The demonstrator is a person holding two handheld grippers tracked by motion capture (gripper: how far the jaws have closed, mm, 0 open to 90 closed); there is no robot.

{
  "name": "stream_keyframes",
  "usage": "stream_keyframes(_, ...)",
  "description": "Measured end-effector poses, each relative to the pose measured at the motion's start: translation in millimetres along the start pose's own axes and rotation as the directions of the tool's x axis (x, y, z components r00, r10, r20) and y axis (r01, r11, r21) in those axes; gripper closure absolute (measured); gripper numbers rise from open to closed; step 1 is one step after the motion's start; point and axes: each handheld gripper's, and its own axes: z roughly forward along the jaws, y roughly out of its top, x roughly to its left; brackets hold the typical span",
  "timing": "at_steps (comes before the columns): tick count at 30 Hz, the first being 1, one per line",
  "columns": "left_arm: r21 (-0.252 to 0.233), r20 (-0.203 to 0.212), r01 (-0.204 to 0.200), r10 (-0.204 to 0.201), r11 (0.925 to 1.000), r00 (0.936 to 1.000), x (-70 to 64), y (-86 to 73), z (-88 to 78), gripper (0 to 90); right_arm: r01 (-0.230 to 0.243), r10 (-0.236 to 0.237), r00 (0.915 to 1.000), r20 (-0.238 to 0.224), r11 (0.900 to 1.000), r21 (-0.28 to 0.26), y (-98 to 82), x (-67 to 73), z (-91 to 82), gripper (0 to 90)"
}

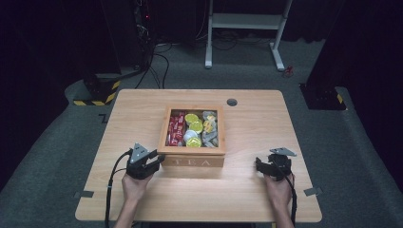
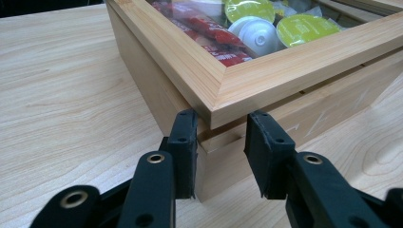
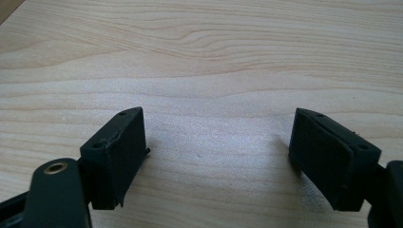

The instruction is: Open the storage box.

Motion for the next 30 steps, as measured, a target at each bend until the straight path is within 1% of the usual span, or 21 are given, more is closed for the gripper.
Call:
stream_keyframes(3, -0.008, 0.002, -0.001, 0.001, 1.0000, 1.0000, 0.4, 1.6, -1.4, 66.7, 0.004, -0.004, 1.0000, -0.001, 1.000, 0.000, 0.1, -0.3, 0.0, 19.6)
stream_keyframes(4, -0.012, 0.007, 0.003, -0.003, 0.9999, 1.0000, 0.7, 2.6, -2.0, 67.1, 0.003, -0.003, 1.0000, -0.001, 1.000, 0.000, 0.1, -0.3, 0.0, 19.6)
stream_keyframes(5, -0.015, 0.017, 0.015, -0.015, 0.9998, 0.9997, 2.1, 3.7, -2.2, 68.3, 0.004, -0.004, 1.0000, -0.001, 1.000, 0.000, 0.1, -0.3, 0.0, 19.6)
stream_keyframes(10, -0.010, 0.013, 0.017, -0.017, 0.9998, 0.9998, 1.8, 4.1, -0.6, 70.4, 0.004, -0.004, 1.0000, -0.001, 1.000, 0.000, 0.1, -0.3, 0.0, 19.6)
stream_keyframes(13, -0.017, 0.019, 0.029, -0.029, 0.9994, 0.9994, 2.1, 4.7, -1.2, 70.8, 0.004, -0.004, 1.0000, -0.001, 1.000, 0.000, 0.1, -0.3, 0.0, 19.6)
stream_keyframes(15, -0.021, 0.020, 0.028, -0.028, 0.9994, 0.9994, 2.6, 5.6, -1.6, 71.1, 0.000, 0.000, 1.0000, -0.001, 1.000, 0.001, 0.0, -0.1, -0.1, 19.6)
stream_keyframes(19, -0.028, 0.028, 0.040, -0.039, 0.9988, 0.9988, 3.3, 6.7, -2.2, 72.0, 0.000, 0.000, 1.0000, 0.000, 1.000, 0.000, 0.0, 0.0, 0.0, 19.7)
stream_keyframes(22, -0.027, 0.035, 0.049, -0.048, 0.9984, 0.9982, 4.4, 7.2, -2.0, 73.1, 0.003, -0.003, 1.0000, 0.000, 1.000, -0.001, 0.0, -0.1, 0.0, 19.7)
stream_keyframes(25, -0.023, 0.046, 0.069, -0.067, 0.9974, 0.9966, 5.3, 7.9, -1.4, 74.2, 0.004, -0.004, 1.0000, 0.000, 1.000, -0.001, 0.0, -0.2, 0.0, 19.7)
stream_keyframes(27, -0.016, 0.042, 0.063, -0.062, 0.9979, 0.9972, 5.3, 8.8, -1.2, 74.6, 0.001, -0.001, 1.0000, 0.000, 1.000, -0.001, 0.0, 0.0, 0.0, 19.9)
stream_keyframes(30, -0.015, 0.046, 0.065, -0.064, 0.9978, 0.9969, 6.1, 11.0, -2.0, 75.4, -0.001, 0.001, 1.0000, -0.002, 1.000, -0.001, 0.0, 0.3, -0.2, 20.8)
